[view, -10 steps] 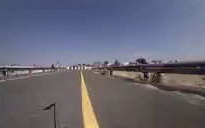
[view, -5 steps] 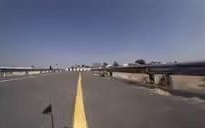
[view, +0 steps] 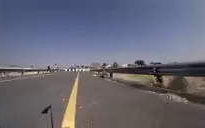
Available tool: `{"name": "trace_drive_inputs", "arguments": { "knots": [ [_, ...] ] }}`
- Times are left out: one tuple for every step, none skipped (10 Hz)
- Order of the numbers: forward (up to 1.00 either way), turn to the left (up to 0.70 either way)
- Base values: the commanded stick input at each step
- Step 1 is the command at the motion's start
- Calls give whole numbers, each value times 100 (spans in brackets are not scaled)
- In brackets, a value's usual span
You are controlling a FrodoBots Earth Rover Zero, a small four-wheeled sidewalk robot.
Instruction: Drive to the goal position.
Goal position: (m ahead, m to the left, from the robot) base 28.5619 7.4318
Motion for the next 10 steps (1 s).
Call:
{"name": "trace_drive_inputs", "arguments": {
  "knots": [
    [100, 30],
    [100, 37],
    [100, 8],
    [100, 0],
    [100, 0],
    [100, 0],
    [100, 0],
    [100, 4],
    [100, 17],
    [100, 32]
  ]
}}
